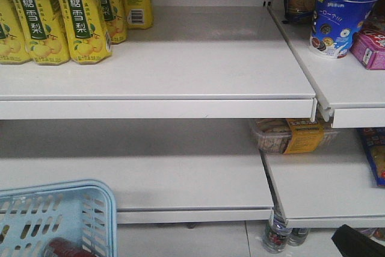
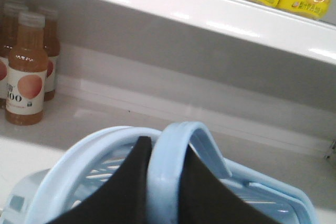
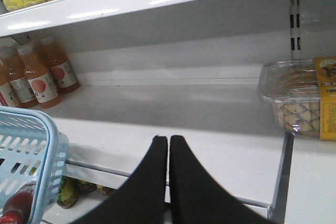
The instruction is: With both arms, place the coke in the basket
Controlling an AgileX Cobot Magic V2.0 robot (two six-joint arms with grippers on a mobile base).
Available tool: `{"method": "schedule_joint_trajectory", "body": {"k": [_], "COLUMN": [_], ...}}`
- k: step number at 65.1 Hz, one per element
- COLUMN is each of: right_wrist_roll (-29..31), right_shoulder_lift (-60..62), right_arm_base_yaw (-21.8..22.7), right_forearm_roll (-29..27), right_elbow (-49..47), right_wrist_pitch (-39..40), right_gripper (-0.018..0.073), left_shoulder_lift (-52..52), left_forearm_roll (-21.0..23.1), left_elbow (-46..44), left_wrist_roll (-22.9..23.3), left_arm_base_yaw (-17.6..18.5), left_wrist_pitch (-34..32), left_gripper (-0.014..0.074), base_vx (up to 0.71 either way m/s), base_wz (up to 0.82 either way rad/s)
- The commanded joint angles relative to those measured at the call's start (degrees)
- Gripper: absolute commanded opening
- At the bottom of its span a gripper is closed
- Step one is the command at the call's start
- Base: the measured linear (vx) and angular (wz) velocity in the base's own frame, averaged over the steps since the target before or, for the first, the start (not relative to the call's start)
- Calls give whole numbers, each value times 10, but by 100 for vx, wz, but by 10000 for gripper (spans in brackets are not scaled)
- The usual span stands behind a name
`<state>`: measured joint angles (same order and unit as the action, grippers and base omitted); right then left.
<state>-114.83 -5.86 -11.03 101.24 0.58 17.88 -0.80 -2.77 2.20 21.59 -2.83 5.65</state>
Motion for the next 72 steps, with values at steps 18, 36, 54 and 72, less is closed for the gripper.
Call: {"method": "schedule_joint_trajectory", "body": {"k": [18,36,54,72], "right_wrist_roll": [1,1,1,1], "right_shoulder_lift": [-5,-5,-5,-5], "right_arm_base_yaw": [2,2,2,2], "right_forearm_roll": [8,8,8,8], "right_elbow": [-18,-18,-18,-18], "right_wrist_pitch": [-10,-10,-10,-10], "right_gripper": [-5,-5,-5,-5], "left_shoulder_lift": [-8,-8,-8,-8], "left_forearm_roll": [10,-30,-30,-30], "left_elbow": [-17,-17,-17,-17], "left_wrist_roll": [19,20,20,20], "left_arm_base_yaw": [-2,-2,-2,-2], "left_wrist_pitch": [-150,-174,-172,-172], "left_gripper": [-6,-6,-6,-6], "base_vx": [0,0,0,0], "base_wz": [0,0,0,0]}}
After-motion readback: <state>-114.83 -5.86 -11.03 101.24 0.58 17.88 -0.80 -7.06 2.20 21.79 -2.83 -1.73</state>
